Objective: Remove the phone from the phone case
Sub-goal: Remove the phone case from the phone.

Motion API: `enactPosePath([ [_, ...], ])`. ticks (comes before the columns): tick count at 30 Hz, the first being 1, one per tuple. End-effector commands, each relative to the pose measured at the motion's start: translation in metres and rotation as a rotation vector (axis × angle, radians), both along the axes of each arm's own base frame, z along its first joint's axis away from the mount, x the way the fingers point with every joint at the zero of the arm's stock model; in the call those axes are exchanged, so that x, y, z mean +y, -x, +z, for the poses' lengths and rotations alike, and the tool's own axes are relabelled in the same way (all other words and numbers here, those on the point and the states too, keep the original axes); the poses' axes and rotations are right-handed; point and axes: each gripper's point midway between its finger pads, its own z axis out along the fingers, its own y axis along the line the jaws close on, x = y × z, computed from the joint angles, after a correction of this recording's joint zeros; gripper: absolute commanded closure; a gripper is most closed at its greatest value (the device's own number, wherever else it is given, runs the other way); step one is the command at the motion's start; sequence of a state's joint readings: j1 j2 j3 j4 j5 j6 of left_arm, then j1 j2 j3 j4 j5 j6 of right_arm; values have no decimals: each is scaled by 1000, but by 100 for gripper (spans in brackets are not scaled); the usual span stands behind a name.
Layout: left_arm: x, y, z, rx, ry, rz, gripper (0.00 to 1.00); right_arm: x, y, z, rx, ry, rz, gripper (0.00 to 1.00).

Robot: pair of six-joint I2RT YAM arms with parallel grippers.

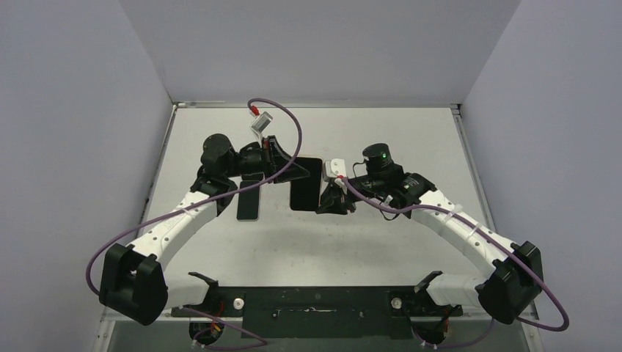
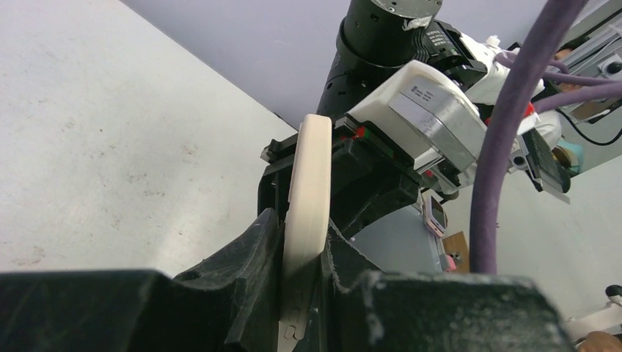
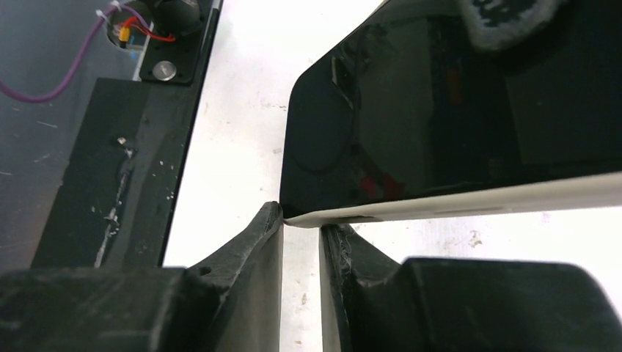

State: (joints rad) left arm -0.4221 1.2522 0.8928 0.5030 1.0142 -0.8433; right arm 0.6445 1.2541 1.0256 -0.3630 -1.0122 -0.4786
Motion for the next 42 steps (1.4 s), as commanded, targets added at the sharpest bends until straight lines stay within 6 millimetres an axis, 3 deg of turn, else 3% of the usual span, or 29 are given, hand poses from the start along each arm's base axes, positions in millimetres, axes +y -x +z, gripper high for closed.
enactPosePath([
  [1, -2, 9, 32, 161, 93, -36, 100, 7, -38, 9, -313, 20, -21, 100],
  [10, -5, 7, 28, 215, 96, -45, 100, 6, -56, 19, -408, 15, -102, 100],
  [17, -1, 3, 28, 190, 118, 1, 100, 5, -61, 20, -357, -47, -185, 100],
  [19, 2, -3, 28, 172, 131, 50, 100, -1, -61, 22, -323, -73, -222, 93],
  [24, 17, -28, 19, 174, 169, 243, 100, -20, -57, 37, -187, -182, -345, 53],
  [27, 28, -43, 13, 188, 201, 373, 100, -30, -51, 42, -63, -239, -420, 37],
  [33, 42, -60, 6, 236, 250, 506, 100, -33, -38, 56, 221, -317, -517, 22],
  [37, 48, -66, 8, 247, 289, 556, 100, -27, -31, 66, 402, -369, -534, 20],
  [42, 48, -66, 16, 244, 330, 541, 100, -22, -31, 62, 594, -405, -570, 21],
])
